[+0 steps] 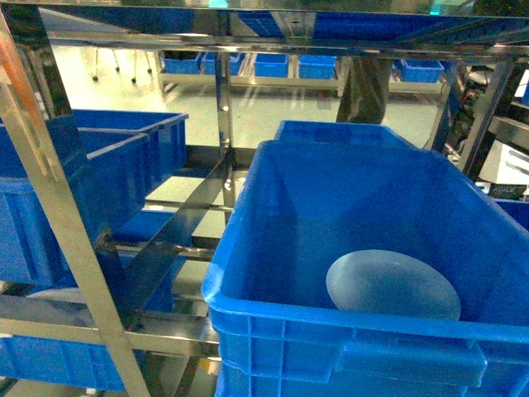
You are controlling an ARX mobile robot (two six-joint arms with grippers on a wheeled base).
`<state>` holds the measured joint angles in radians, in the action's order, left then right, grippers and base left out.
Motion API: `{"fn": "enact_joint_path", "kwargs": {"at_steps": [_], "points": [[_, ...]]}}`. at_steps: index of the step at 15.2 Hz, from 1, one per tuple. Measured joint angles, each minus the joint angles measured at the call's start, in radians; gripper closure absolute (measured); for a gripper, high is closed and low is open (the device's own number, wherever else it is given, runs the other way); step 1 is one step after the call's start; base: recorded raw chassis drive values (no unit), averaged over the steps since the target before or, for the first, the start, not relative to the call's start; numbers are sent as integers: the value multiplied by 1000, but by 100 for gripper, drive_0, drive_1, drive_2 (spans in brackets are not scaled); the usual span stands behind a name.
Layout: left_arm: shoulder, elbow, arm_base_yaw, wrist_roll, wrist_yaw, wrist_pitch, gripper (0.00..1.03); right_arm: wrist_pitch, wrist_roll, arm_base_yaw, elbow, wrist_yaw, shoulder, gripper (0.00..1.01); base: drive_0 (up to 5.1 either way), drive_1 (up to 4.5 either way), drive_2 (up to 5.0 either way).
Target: Place blue tray on left shelf second layer neatly
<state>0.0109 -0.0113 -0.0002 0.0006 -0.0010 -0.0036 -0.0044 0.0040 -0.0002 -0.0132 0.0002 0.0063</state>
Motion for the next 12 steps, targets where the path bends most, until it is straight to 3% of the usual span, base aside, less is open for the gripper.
{"fn": "enact_joint_path", "kwargs": {"at_steps": [3,9,10,12], "points": [[0,0,0,0,0,0,5,0,0,0,0,0,0,99,0,0,0],[0,0,0,0,0,0,5,0,-1,0,0,0,0,40,0,0,0],[0,0,0,0,0,0,5,0,-1,0,0,0,0,26,0,0,0],[0,0,0,0,0,0,5,0,-2,0,0,0,0,9,0,0,0]]}}
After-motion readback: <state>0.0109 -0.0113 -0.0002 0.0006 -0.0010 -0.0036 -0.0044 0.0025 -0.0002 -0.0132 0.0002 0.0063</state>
